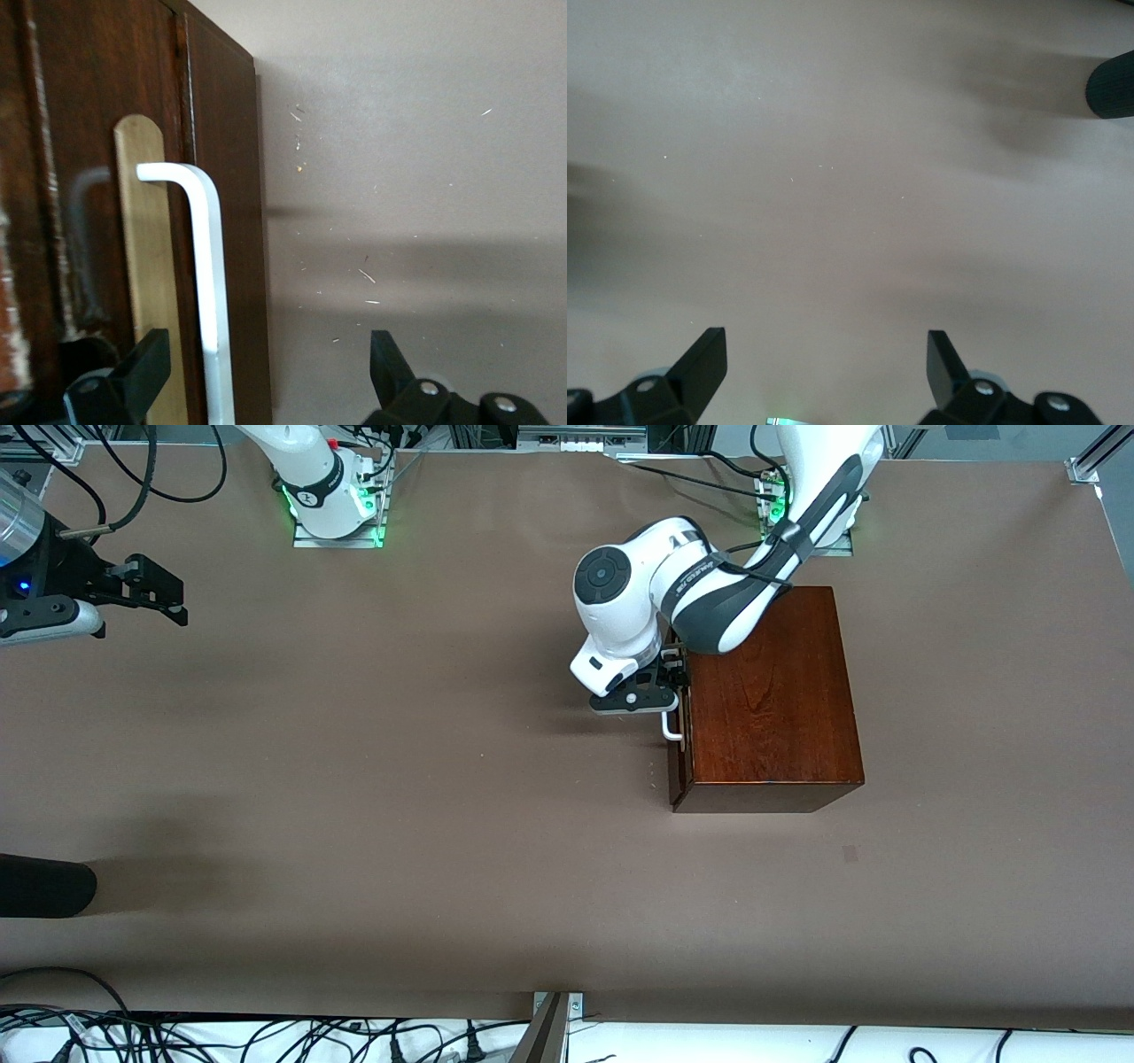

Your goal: Open drawer, take yellow block, close drawer

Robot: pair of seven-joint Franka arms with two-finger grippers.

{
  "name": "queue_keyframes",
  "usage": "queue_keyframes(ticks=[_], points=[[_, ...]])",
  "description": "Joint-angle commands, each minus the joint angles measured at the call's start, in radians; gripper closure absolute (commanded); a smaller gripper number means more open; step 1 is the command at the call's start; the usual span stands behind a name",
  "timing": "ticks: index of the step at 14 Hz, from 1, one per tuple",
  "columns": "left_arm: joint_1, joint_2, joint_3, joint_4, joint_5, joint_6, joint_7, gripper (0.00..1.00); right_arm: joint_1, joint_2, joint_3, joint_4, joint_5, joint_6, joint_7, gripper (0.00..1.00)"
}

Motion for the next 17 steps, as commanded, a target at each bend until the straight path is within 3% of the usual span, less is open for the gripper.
queue_keyframes(ticks=[1,11,17], points=[[-0.026,0.021,-0.004,0.002,0.059,-0.003,-0.057,0.00,0.003,-0.004,0.002,0.010,-0.001,-0.011,0.007,0.00],[-0.075,0.078,-0.005,0.024,0.128,0.010,-0.155,0.00,0.003,-0.004,0.002,0.010,-0.001,-0.007,0.007,0.00],[-0.136,0.164,-0.012,0.174,0.122,0.047,-0.212,0.00,0.003,-0.002,0.002,0.010,-0.001,-0.006,0.006,0.00]])
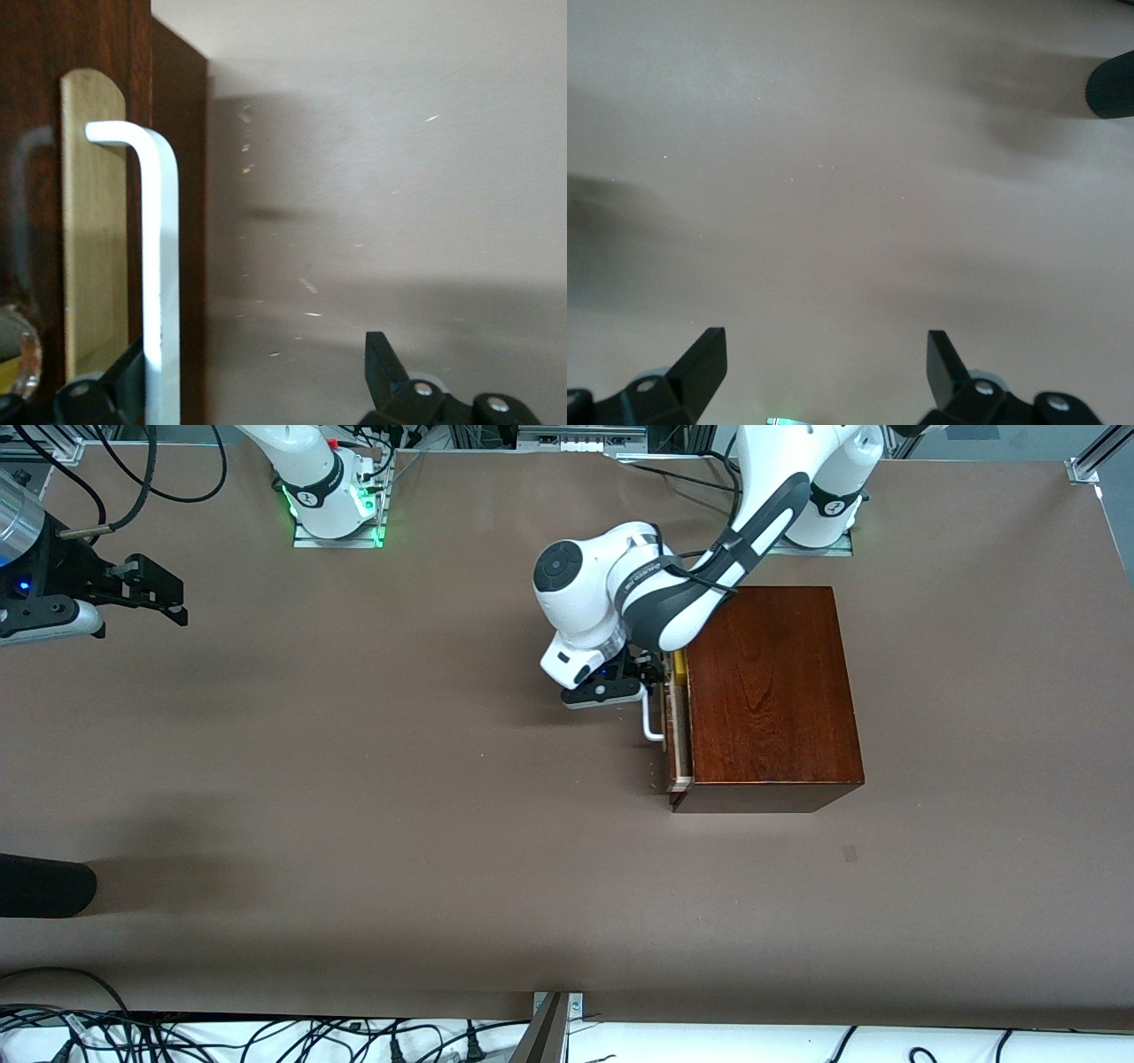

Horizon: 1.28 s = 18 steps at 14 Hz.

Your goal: Open drawer, take yellow block, close drawer

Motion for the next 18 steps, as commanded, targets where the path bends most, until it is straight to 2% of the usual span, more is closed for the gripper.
queue_keyframes(ticks=[1,3,8,12,15,18], points=[[-0.041,0.069,-0.007,0.089,0.014,0.060,-0.044,0.00,0.003,-0.002,0.002,0.010,-0.001,-0.006,0.006,0.00],[-0.059,0.076,-0.007,0.089,0.011,0.109,-0.086,0.00,0.003,-0.004,0.002,0.010,-0.001,-0.007,0.006,0.00],[-0.085,0.075,-0.007,0.132,-0.055,0.110,-0.108,0.00,0.003,-0.002,0.002,0.010,-0.003,-0.007,0.006,0.00],[-0.075,0.060,-0.007,0.158,-0.057,0.096,-0.097,0.00,0.003,0.002,-0.001,0.010,-0.007,-0.007,0.004,0.00],[-0.032,-0.024,-0.015,0.165,-0.101,-0.043,-0.073,0.00,0.001,0.004,-0.001,0.010,-0.009,-0.004,0.006,0.00],[0.067,-0.164,-0.013,0.165,-0.256,-0.177,0.131,0.00,0.003,0.001,0.000,0.010,-0.007,-0.004,0.018,0.00]])
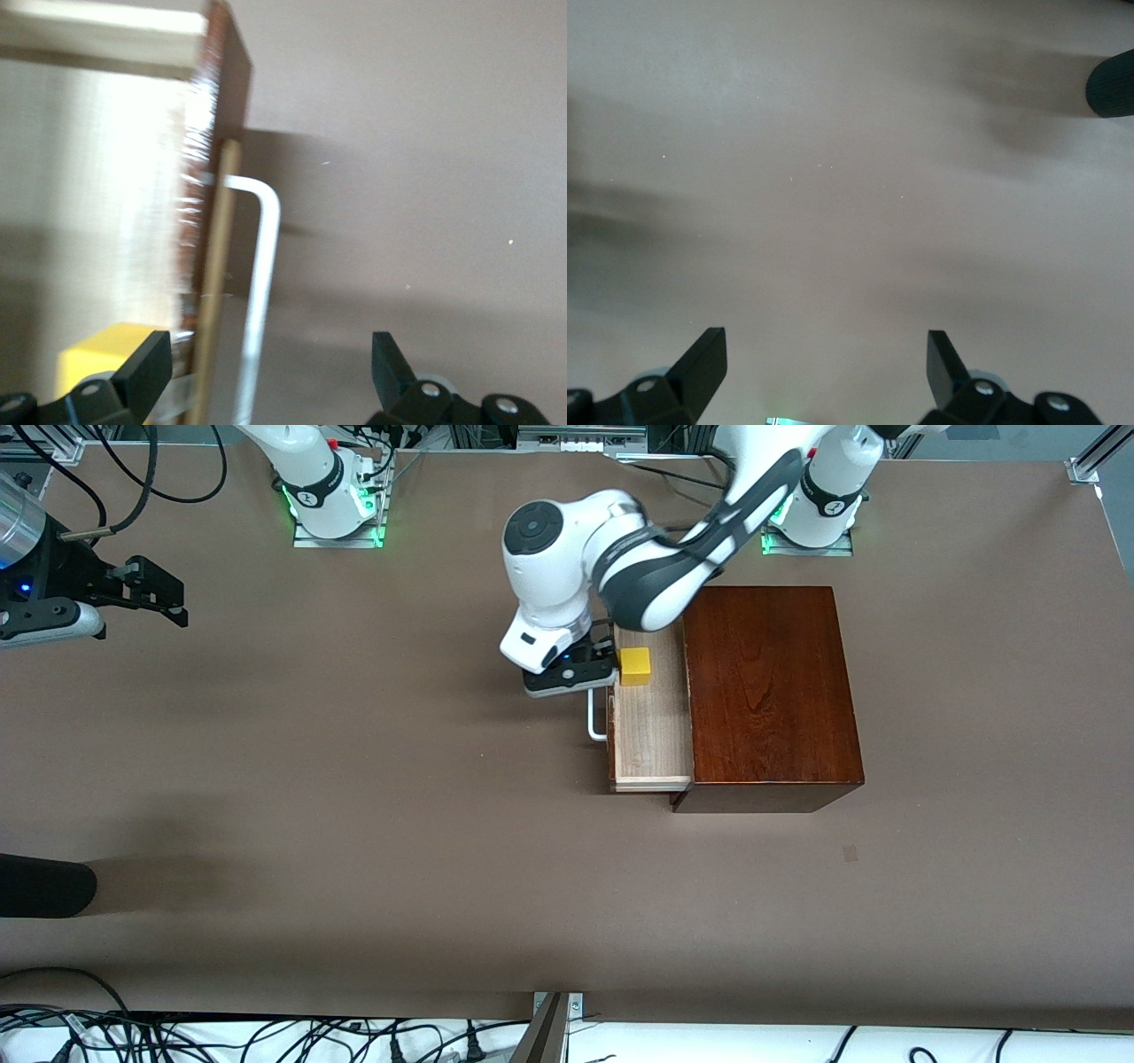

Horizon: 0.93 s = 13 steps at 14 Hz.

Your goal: Open drawer, take yellow block, close drawer

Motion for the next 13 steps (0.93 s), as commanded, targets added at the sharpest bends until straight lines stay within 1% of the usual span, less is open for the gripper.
queue_keyframes(ticks=[1,2,5,7,9,10,11,12,13], points=[[0.128,-0.164,-0.010,-0.021,-0.138,-0.131,0.191,0.00,0.003,-0.002,0.001,0.010,-0.003,-0.003,0.018,0.00],[0.174,-0.204,-0.010,-0.021,-0.170,-0.174,0.274,0.00,0.001,-0.005,0.000,0.010,-0.002,-0.006,0.018,0.00],[0.325,-0.293,-0.010,-0.021,-0.186,-0.280,0.508,0.00,0.000,-0.004,-0.005,0.018,0.009,-0.004,0.006,0.00],[0.447,-0.327,-0.010,-0.021,-0.202,-0.305,0.636,0.00,0.003,-0.004,0.003,0.018,0.008,-0.020,-0.002,0.00],[0.575,-0.345,-0.010,-0.021,-0.230,-0.307,0.798,0.00,0.004,0.002,0.013,0.010,0.012,-0.049,-0.080,0.00],[0.631,-0.350,-0.010,-0.021,-0.238,-0.317,0.884,0.00,0.012,0.007,0.038,0.016,0.011,-0.087,-0.141,0.00],[0.674,-0.350,-0.010,-0.021,-0.242,-0.319,0.956,0.00,0.018,0.007,0.053,0.015,0.012,-0.099,-0.152,0.00],[0.719,-0.353,-0.006,-0.021,-0.248,-0.319,1.019,0.00,0.047,0.009,0.087,0.013,0.014,-0.099,-0.166,0.00],[0.730,-0.384,0.015,-0.038,-0.286,-0.313,1.073,0.00,0.076,0.009,0.113,0.013,0.014,-0.099,-0.169,0.00]])
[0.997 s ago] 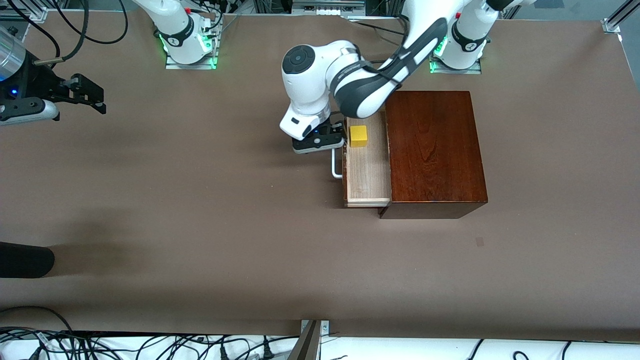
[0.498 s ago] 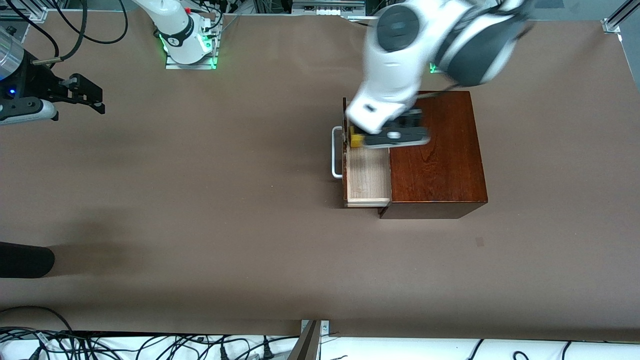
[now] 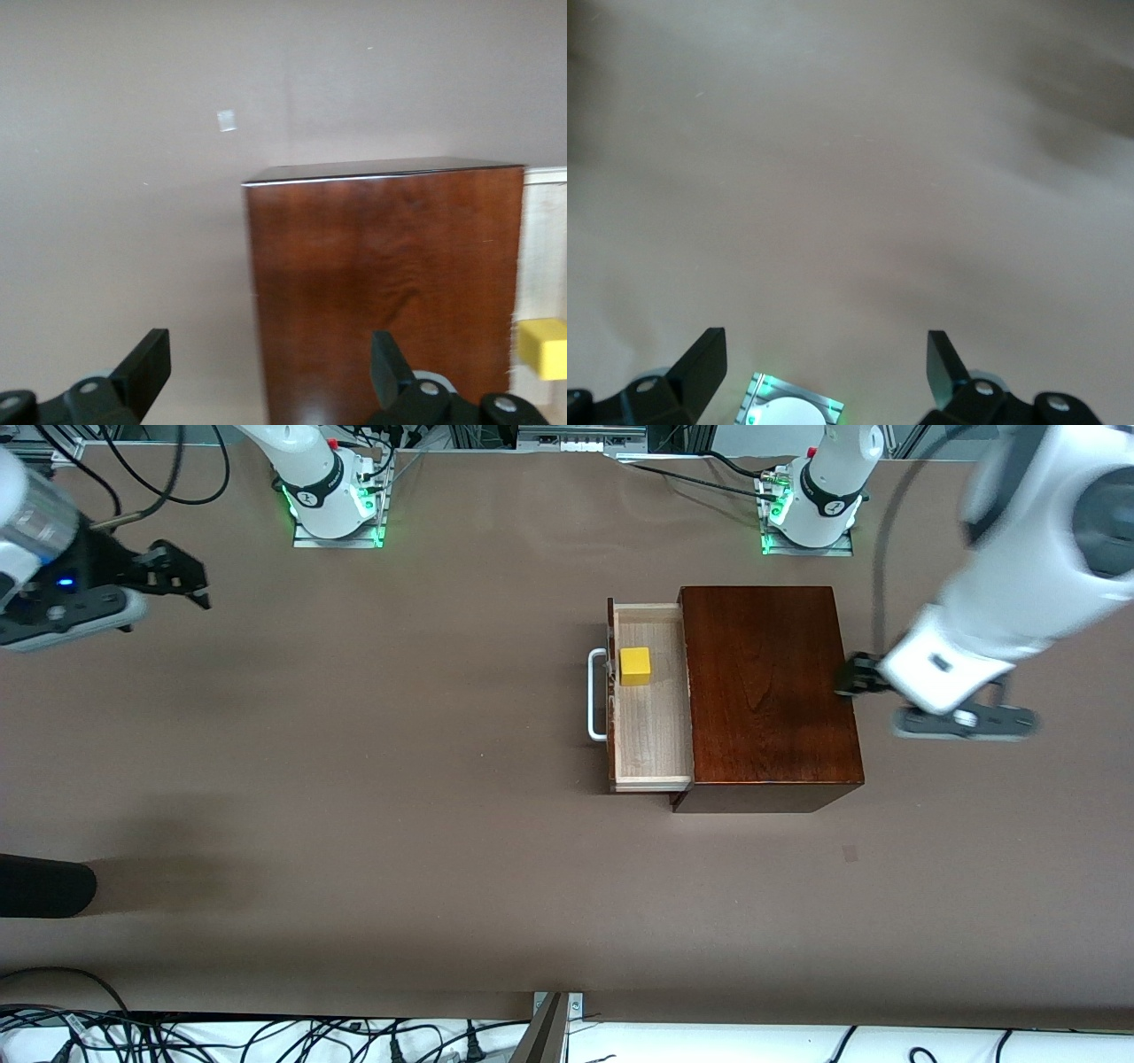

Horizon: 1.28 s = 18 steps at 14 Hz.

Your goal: Open drawer, take yellow block, close drawer

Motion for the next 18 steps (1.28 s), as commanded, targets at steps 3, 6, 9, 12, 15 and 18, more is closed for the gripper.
queue_keyframes(ticks=[3,6,9,12,15,18], points=[[-0.165,-0.169,0.338,-0.124,-0.119,0.006,0.234,0.00,0.179,0.021,0.098,0.011,0.032,-0.018,-0.021,0.00],[-0.281,-0.272,0.492,-0.255,-0.117,0.102,0.261,0.00,0.343,0.103,0.107,0.046,0.092,0.018,-0.079,0.00],[-0.273,-0.358,0.495,-0.371,-0.117,0.198,0.250,0.00,0.477,0.280,0.107,0.196,0.095,0.100,-0.102,0.00],[-0.256,-0.337,0.492,-0.351,-0.117,0.143,0.249,0.00,0.593,0.421,0.104,0.294,0.084,0.174,-0.098,0.00],[-0.259,-0.338,0.479,-0.343,-0.117,0.138,0.242,0.00,0.672,0.533,0.110,0.308,0.063,0.368,-0.198,0.00],[-0.265,-0.336,0.478,-0.333,-0.116,0.132,0.233,0.00,0.713,0.596,0.108,0.322,0.025,0.471,-0.220,0.00]])
